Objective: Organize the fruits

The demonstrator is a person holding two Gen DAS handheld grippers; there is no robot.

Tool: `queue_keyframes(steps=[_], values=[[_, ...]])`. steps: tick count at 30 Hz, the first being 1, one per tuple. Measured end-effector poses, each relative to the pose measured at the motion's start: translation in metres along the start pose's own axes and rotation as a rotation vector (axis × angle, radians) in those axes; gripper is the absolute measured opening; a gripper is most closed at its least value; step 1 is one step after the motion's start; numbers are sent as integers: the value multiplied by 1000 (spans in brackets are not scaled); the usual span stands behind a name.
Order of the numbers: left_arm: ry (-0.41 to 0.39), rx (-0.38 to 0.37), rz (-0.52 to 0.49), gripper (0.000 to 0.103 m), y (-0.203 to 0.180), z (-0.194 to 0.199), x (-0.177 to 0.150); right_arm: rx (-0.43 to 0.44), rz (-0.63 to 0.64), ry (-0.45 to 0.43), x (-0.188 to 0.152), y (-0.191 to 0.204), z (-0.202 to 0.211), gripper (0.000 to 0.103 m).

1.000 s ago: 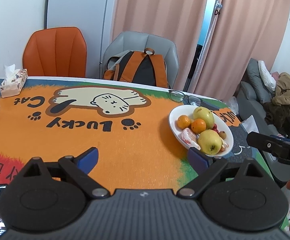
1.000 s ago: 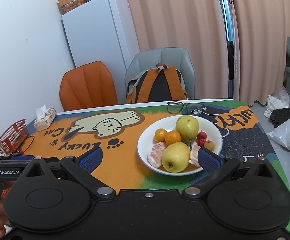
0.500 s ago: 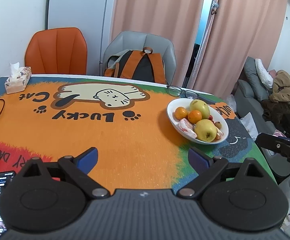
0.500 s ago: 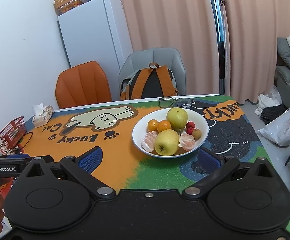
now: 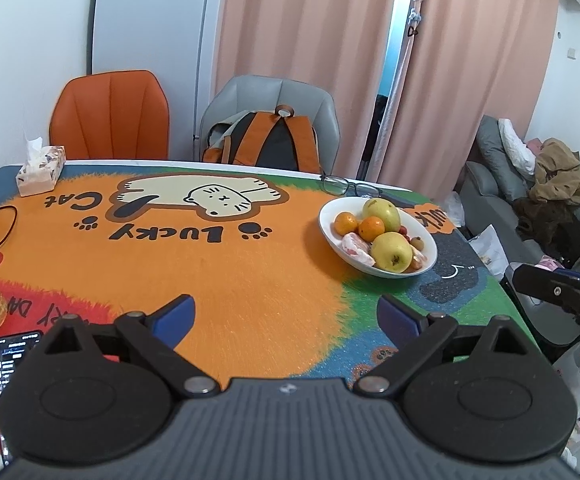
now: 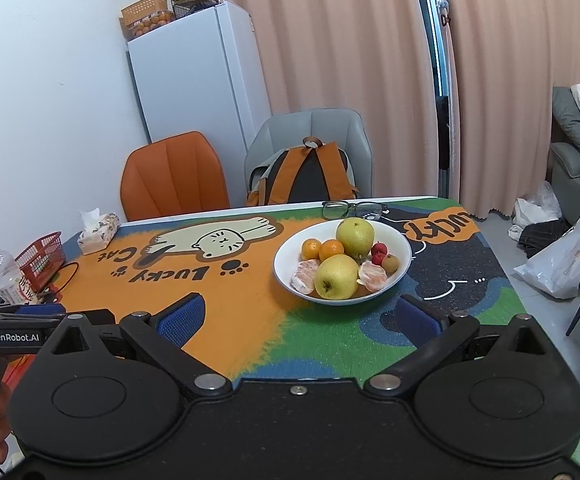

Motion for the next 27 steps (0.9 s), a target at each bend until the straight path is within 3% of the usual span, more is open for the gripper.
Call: queue_keyframes(steps=[27], values=[[-60,20,-54,103,-14,55,-19,46,22,-27,-19,18,52,103]])
Point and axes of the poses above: each gripper's, at about its wrist camera, not at the fingertips, and z roughly against the way its jaws point, y to its left, x to its top, the point moved 9 cm from there along -z, roughly the way its jaws point, and after that the axes turned 14 degrees about -z, right-handed, at the moved point
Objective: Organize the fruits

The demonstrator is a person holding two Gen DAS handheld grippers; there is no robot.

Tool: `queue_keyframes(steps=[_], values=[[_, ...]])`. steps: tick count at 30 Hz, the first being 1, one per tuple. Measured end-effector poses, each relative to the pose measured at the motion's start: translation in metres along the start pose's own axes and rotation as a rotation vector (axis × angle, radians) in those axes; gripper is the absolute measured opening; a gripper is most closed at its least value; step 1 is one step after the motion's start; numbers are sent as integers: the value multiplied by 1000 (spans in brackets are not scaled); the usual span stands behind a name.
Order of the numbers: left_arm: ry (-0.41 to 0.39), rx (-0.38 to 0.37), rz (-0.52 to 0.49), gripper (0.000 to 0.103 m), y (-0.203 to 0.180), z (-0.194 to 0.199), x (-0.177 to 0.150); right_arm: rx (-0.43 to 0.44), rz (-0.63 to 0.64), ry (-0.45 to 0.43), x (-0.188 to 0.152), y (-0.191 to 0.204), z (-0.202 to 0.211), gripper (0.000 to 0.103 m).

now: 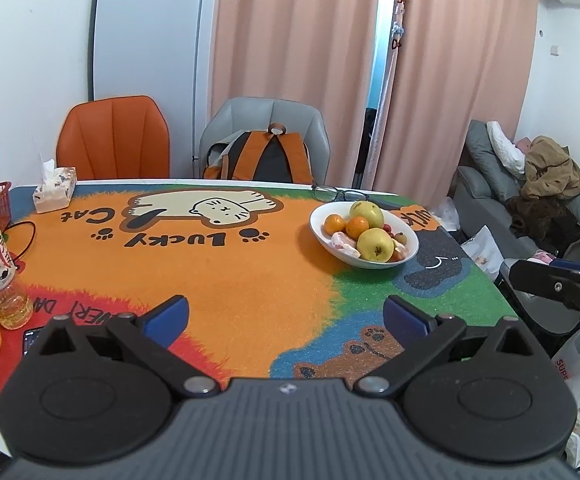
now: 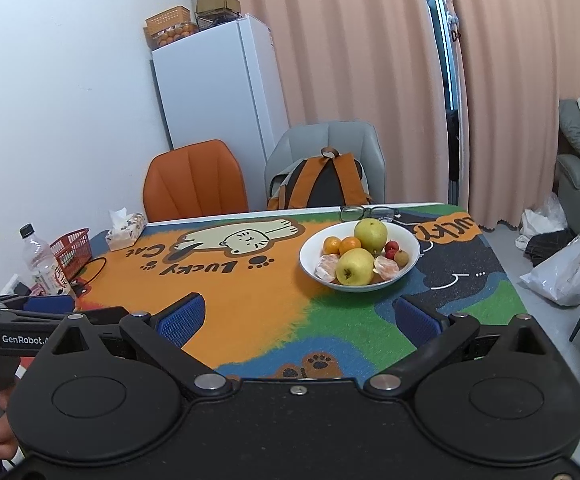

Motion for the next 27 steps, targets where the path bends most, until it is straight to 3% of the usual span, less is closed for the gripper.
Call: queue_keyframes(steps=[27], values=[[-13,2,4,103,-2,6,-2,-5,4,-10,-1,-1,8,103]])
Point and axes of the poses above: each gripper's, at about its wrist camera, not at the fingertips, and z roughly against the way its jaws point, y to its left, x to its top, the point moved 9 cm from there along -z, roughly the way its jaws point, and after that the axes turned 14 degrees about -z, right-handed, at the moved point
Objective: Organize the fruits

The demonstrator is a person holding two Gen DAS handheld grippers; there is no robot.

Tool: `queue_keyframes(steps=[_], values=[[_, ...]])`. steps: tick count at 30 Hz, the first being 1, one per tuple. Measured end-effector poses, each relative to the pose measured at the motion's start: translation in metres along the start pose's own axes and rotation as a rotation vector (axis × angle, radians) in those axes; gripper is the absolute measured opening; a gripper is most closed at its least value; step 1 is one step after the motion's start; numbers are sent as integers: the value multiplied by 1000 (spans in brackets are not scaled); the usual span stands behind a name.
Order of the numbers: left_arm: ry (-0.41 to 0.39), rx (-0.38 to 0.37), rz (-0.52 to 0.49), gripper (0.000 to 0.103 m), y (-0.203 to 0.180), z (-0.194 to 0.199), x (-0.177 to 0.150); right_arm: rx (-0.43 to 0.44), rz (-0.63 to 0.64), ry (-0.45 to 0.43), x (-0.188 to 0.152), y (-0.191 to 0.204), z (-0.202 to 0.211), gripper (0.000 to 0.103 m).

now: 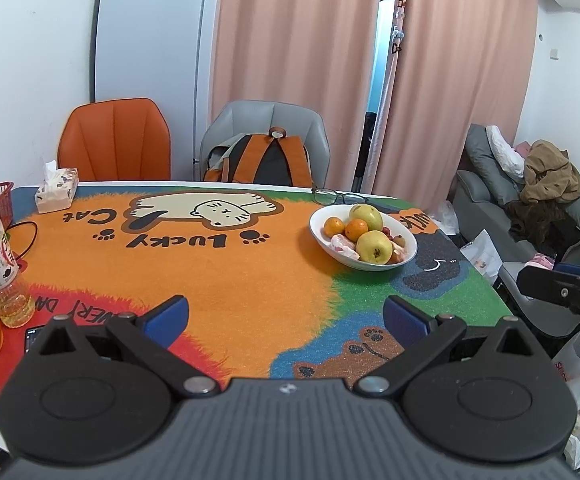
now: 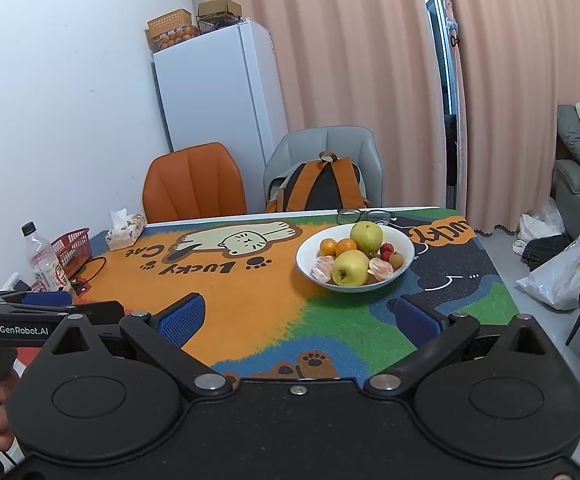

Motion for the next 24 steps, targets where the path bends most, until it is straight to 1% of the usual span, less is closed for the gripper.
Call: queue_keyframes(steps=[24], values=[[2,-2,-6,103,1,0,-3,-11,18,-7,-1,0,0,103]])
Point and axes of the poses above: each gripper's, at about its wrist camera, not at the fingertips, and z roughly against the way its jaws point, y to its left, x to its top, the point moved 9 cm from there along -z, roughly the way its jaws point, and after that the axes turned 14 degrees about -z, right-handed, at the moved point
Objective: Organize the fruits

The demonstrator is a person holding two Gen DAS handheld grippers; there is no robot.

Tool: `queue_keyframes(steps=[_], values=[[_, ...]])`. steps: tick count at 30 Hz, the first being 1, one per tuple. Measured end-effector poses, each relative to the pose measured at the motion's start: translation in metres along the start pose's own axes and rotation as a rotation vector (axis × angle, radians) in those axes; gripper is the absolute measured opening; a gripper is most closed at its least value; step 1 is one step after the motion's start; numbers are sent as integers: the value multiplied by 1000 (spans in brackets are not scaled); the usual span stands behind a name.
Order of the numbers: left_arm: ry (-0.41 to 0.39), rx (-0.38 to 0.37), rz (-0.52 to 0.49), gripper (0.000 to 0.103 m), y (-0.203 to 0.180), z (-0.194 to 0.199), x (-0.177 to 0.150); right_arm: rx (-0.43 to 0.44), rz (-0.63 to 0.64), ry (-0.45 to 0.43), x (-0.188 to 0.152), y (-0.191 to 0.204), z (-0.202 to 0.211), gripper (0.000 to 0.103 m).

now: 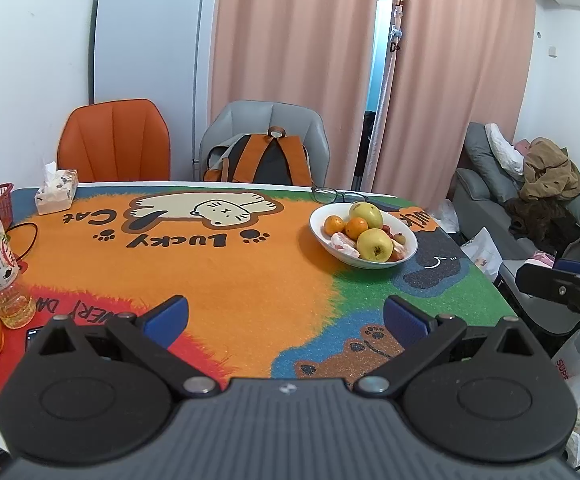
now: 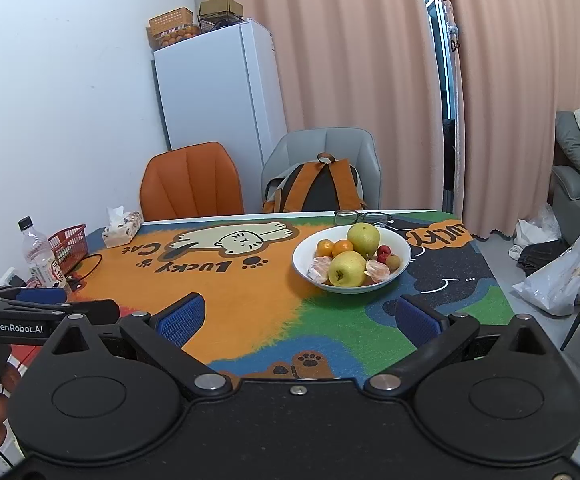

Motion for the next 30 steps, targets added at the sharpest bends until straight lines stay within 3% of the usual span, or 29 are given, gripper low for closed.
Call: queue_keyframes(steps=[30], values=[[2,-4,-2,103,-2,0,-2,-6,2,5,-2,0,-1,103]])
Point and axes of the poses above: each gripper's, at about its wrist camera, not at the fingertips, and z roughly against the way its jaws point, y to its left, x to its top, the point moved 9 cm from there along -z, roughly the way its jaws point, and after that the axes turned 14 degrees about -z, right-handed, at the moved point
